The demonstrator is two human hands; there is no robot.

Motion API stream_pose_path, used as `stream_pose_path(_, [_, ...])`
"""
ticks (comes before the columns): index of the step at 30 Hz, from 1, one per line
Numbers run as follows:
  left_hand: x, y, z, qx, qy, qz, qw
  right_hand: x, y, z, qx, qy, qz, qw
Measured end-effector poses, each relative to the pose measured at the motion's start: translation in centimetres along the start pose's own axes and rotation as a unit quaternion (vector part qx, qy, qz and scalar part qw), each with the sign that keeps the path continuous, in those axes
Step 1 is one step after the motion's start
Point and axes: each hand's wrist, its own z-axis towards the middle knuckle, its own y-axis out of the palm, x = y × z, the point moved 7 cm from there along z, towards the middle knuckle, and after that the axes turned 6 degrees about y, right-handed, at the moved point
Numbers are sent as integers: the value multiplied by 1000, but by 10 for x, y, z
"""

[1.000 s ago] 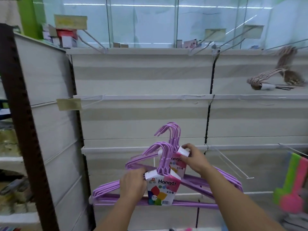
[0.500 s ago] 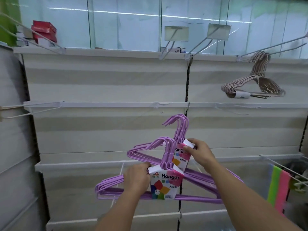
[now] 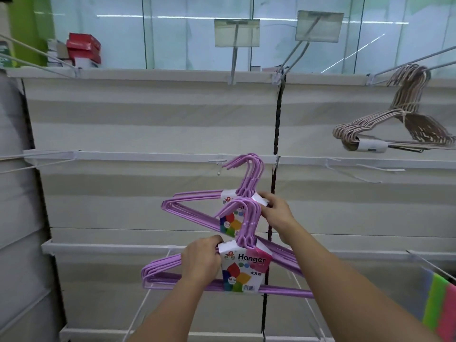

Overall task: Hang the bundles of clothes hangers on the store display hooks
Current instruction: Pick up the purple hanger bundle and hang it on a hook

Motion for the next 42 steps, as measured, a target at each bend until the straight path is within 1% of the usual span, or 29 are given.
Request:
stream_pose_path(7, [-17,4,17,-1,2,1,1000,6,23,25,-56,25,47,997])
stream_pose_path(13, [-20,9,31,-2,19,-10,1000,15,37,37,-93,40,51,994])
stream_pose_path(16, [-25,11,37,0,14,-34,999,11,43,41,-106,40,11,994])
stream_pose_path(18, [-29,11,38,-6,6,-30,1000,7,48,42,-124,34,-20,992])
stream_pose_path(22, [-31,13,39,-9,8,-17,1000,8,48,44,-133,38,-71,988])
stream_pose_path(23, [-30,13,39,-11,8,-16,1000,8,47,44,-126,38,-82,988])
stream_pose_path(24, [-29,14,40,-13,7,-14,1000,10,45,46,-106,33,-121,986])
stream_pose_path(26, [-28,15,41,-12,3,-10,1000,14,41,51,-60,22,-237,969])
stream_pose_path(27, [-27,15,41,-9,-1,-11,1000,15,39,50,-27,22,-271,962])
stream_pose_path(28, [-27,14,41,-8,-6,-13,1000,14,36,48,13,6,-268,963])
stream_pose_path(29, [-26,14,42,-8,-10,-15,1000,15,32,43,55,-5,-224,973])
stream_pose_path(31, [-24,14,43,-11,-12,-12,1000,15,22,24,142,-38,-82,986])
stream_pose_path(32, [-21,13,44,-10,-11,-4,1000,14,22,14,150,-54,-44,986])
stream_pose_path(33, [-18,12,45,-9,-9,6,1000,12,26,7,133,-62,-31,989])
stream_pose_path(35, [-12,8,48,1,-8,21,1000,8,36,-2,77,-77,-45,993])
stream_pose_path(36, [-9,5,50,8,-8,25,1000,5,37,-4,68,-84,-64,992])
stream_pose_path(39, [0,-5,57,33,0,12,999,-6,31,1,84,-97,-120,984])
stream_pose_path(42, [8,-13,70,18,15,-19,1000,-17,22,6,104,-90,-126,982])
